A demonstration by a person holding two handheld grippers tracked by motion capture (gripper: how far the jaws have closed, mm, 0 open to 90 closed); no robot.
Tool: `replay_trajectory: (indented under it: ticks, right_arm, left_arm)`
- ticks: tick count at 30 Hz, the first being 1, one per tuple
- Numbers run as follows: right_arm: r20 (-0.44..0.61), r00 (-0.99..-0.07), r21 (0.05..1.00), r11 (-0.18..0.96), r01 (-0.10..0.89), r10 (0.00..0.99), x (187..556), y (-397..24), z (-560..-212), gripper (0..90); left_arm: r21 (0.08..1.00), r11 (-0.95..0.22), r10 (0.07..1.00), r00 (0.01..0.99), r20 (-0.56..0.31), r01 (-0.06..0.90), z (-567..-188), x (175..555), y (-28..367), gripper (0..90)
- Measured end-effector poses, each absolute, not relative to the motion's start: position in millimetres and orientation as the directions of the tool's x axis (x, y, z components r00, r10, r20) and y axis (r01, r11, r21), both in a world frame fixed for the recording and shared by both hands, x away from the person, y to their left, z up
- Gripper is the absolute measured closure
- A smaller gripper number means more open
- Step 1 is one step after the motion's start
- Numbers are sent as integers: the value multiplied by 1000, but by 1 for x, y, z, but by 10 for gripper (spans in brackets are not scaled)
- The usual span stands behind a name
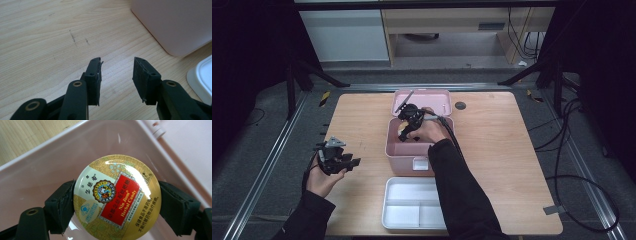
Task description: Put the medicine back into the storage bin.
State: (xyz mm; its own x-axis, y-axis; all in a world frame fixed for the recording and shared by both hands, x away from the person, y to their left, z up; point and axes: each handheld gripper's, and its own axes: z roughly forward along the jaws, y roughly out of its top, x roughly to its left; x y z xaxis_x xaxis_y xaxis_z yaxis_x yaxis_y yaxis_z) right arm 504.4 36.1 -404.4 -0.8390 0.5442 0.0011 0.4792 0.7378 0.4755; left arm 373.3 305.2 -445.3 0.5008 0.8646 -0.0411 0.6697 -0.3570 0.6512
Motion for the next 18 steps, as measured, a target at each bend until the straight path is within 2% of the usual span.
replay_trajectory:
  ticks: [9, 18]
  right_arm:
    - [17, -843, 477, 736, 480, 538, 503, 39, -412, 188]
    - [-2, -837, 540, 705, 459, 547, 496, 31, -394, 204]
  left_arm:
    - [652, -367, 860, 510, -35, 663, -444, 373, 304, 562]
    - [665, -366, 857, 514, -31, 651, -441, 371, 304, 560]
